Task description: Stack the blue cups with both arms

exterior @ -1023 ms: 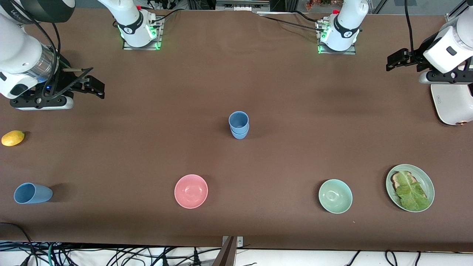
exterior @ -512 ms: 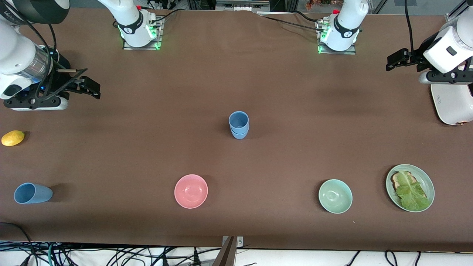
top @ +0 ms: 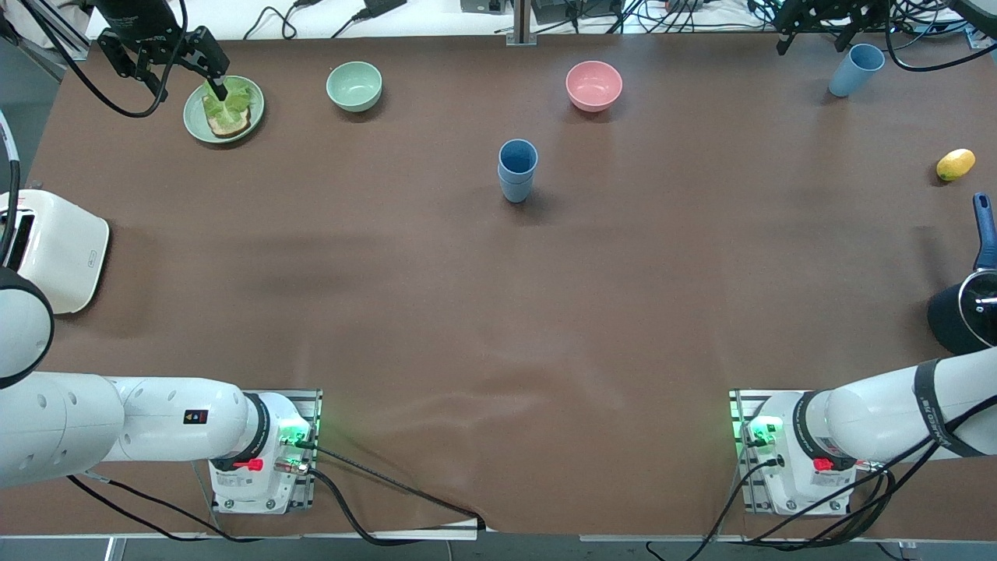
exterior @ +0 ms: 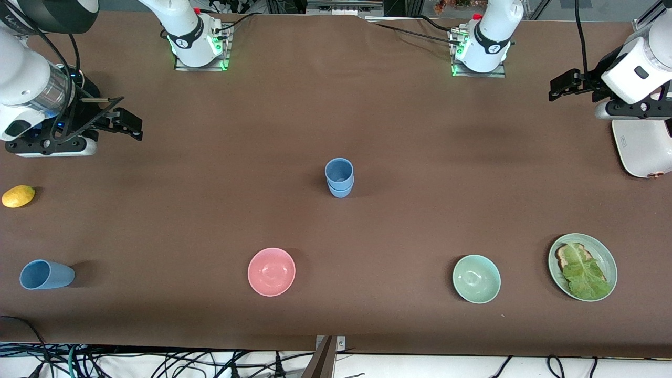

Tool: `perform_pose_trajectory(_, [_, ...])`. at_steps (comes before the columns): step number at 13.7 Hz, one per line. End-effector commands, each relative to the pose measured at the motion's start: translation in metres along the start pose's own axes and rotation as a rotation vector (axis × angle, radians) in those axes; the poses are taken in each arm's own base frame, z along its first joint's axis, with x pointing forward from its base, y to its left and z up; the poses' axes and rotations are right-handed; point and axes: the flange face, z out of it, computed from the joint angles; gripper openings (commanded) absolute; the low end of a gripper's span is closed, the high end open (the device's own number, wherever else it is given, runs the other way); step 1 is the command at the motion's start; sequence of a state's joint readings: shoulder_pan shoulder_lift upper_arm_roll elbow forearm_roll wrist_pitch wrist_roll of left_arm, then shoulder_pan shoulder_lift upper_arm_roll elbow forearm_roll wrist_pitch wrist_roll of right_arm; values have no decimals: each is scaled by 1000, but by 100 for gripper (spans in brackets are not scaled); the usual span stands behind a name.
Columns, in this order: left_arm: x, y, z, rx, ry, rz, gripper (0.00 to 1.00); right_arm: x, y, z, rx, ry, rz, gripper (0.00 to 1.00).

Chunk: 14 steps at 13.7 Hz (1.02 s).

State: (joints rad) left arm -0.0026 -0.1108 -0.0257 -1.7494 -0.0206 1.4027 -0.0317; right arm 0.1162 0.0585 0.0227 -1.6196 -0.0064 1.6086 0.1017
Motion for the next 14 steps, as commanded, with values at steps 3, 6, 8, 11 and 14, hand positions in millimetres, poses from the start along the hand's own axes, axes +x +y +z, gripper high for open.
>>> perform_pose_trajectory(3, [-2, 0, -2, -18, 13, 22, 100, -3, 3, -9, 16, -7, -10, 100])
perform_pose_trajectory(6, [-3, 0, -2, -18, 12, 23, 100, -2, 3, -13, 15, -1, -15, 100])
perform_pose_trajectory(8, [-2, 0, -2, -18, 13, 22, 100, -2, 2, -15, 13, -4, -16, 100])
perform_pose_trajectory(11, [-2, 0, -2, -18, 12, 23, 100, -2, 2, -15, 13, -4, -16, 100])
perform_pose_trajectory(14, [-2, 0, -2, -18, 13, 23, 100, -2, 2, -14, 13, -7, -18, 100])
